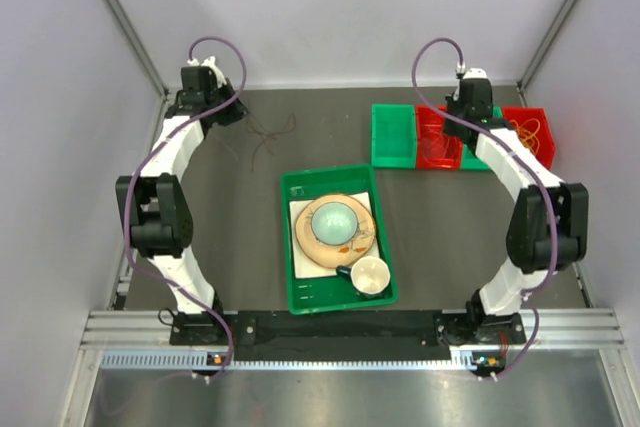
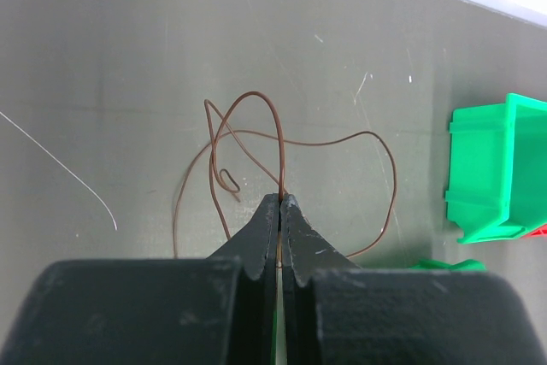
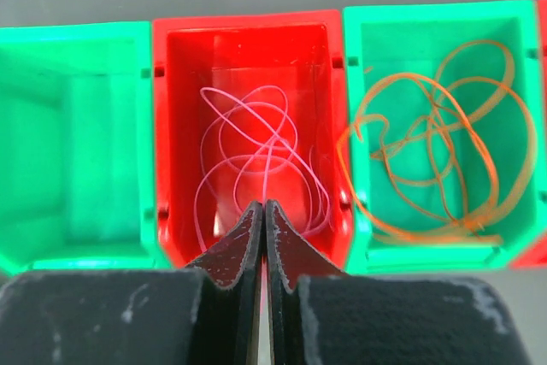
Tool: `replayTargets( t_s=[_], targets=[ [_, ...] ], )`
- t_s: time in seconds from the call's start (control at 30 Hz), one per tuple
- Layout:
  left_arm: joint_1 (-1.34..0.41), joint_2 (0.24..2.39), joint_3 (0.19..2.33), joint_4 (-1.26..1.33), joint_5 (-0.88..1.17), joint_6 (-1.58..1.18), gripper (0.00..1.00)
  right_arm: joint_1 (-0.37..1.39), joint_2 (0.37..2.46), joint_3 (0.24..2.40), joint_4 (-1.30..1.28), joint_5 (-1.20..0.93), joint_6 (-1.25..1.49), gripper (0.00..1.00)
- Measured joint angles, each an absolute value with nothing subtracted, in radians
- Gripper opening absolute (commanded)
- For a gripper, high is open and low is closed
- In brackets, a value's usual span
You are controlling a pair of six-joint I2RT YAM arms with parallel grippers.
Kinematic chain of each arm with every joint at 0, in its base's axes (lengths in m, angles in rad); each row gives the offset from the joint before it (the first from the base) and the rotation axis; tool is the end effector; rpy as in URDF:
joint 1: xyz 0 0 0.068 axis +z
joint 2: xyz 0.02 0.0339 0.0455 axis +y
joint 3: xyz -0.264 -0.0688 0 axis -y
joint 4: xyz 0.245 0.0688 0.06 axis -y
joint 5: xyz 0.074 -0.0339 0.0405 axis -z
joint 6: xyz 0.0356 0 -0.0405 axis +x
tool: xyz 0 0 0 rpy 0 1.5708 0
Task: Untangle the cables
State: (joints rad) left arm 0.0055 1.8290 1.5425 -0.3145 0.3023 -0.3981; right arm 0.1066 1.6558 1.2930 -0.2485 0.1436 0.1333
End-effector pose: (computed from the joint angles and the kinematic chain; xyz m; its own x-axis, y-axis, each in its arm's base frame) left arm 0.4285 -0.0082 0.2960 -0.6144 -0.3735 -0.6950 0.0023 0.8800 -0.4749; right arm 0.3806 0.0356 0.2830 -0.5641 0.0719 -0.8226 0.0870 0.9958 0.0274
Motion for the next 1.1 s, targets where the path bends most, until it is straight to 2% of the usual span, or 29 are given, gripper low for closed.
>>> replayTargets(
  t_s=[0.03, 0.07, 0.1, 0.17, 0.2, 0.3, 0.47, 0.53, 0.6, 0.63, 0.77, 0.87, 1.0, 1.1],
  targets=[
    [0.006, 1.826, 1.542, -0.315, 0.302, -0.398, 0.00, 0.107, 1.691, 1.316, -0.254, 0.144, 0.133, 0.00],
    [0.006, 1.824, 1.542, -0.315, 0.302, -0.398, 0.00, 0.107, 1.723, 1.339, -0.253, 0.144, 0.133, 0.18],
    [0.006, 1.820, 1.542, -0.315, 0.302, -0.398, 0.00, 0.107, 1.763, 1.368, -0.253, 0.146, 0.133, 0.52],
    [0.006, 1.814, 1.542, -0.314, 0.302, -0.398, 0.00, 0.107, 1.851, 1.440, -0.266, 0.152, 0.131, 0.65],
    [0.006, 1.813, 1.542, -0.314, 0.302, -0.398, 0.00, 0.107, 1.880, 1.463, -0.270, 0.156, 0.131, 0.67],
    [0.006, 1.811, 1.542, -0.315, 0.300, -0.397, 0.00, 0.107, 1.925, 1.498, -0.294, 0.156, 0.126, 0.69],
    [0.006, 1.811, 1.542, -0.316, 0.299, -0.398, 0.00, 0.103, 1.864, 1.491, -0.303, 0.164, 0.126, 0.71],
    [0.006, 1.811, 1.542, -0.316, 0.300, -0.398, 0.00, 0.094, 1.799, 1.462, -0.285, 0.165, 0.128, 0.80],
    [0.006, 1.811, 1.542, -0.316, 0.301, -0.398, 0.00, 0.071, 1.719, 1.413, -0.268, 0.162, 0.139, 0.82],
    [0.006, 1.811, 1.542, -0.315, 0.302, -0.398, 0.00, 0.054, 1.685, 1.393, -0.261, 0.160, 0.147, 0.81],
    [0.006, 1.811, 1.542, -0.315, 0.307, -0.398, 0.00, -0.031, 1.615, 1.320, -0.219, 0.145, 0.208, 0.57],
    [0.006, 1.811, 1.542, -0.315, 0.310, -0.398, 0.00, -0.116, 1.590, 1.185, -0.157, 0.104, 0.332, 0.60],
    [0.006, 1.811, 1.542, -0.315, 0.314, -0.398, 0.00, -0.196, 1.582, 1.003, -0.120, 0.058, 0.486, 0.59],
    [0.006, 1.811, 1.542, -0.315, 0.317, -0.398, 0.00, -0.206, 1.590, 0.968, -0.108, 0.030, 0.560, 0.57]
  ],
)
